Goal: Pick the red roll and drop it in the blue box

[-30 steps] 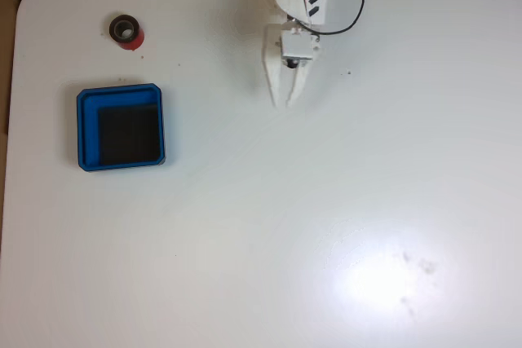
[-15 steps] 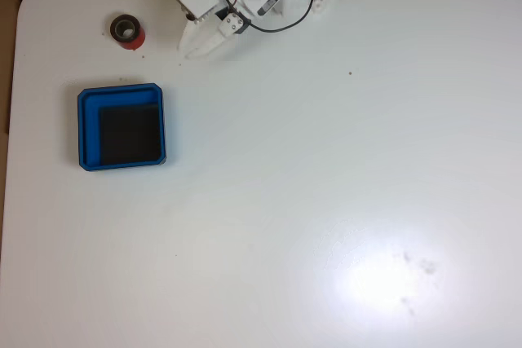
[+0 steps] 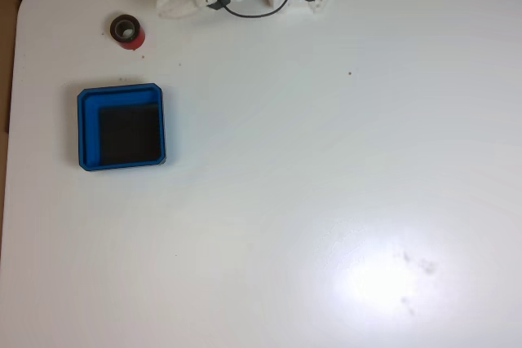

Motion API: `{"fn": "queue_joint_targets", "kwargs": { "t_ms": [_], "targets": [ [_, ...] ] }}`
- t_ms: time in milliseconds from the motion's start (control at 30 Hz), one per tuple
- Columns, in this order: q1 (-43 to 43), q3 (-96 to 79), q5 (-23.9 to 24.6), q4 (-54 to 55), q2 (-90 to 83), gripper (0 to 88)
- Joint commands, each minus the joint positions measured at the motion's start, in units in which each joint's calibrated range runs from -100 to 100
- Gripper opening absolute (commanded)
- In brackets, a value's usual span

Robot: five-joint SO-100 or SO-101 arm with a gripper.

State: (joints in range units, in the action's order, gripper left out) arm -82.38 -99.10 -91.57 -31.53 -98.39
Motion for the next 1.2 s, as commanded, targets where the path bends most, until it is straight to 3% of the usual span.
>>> {"fn": "queue_joint_targets", "kwargs": {
  "t_ms": [0,467,967,1167],
  "targets": [
    [-1.8,-0.5,0.2,0.0,-0.4,0.6],
    [-4.8,3.0,0.3,-0.2,2.8,0.7],
    [-4.8,53.6,0.2,-0.4,60.3,0.7],
    [-5.5,64.3,0.3,-0.6,74.5,0.7]
  ]
}}
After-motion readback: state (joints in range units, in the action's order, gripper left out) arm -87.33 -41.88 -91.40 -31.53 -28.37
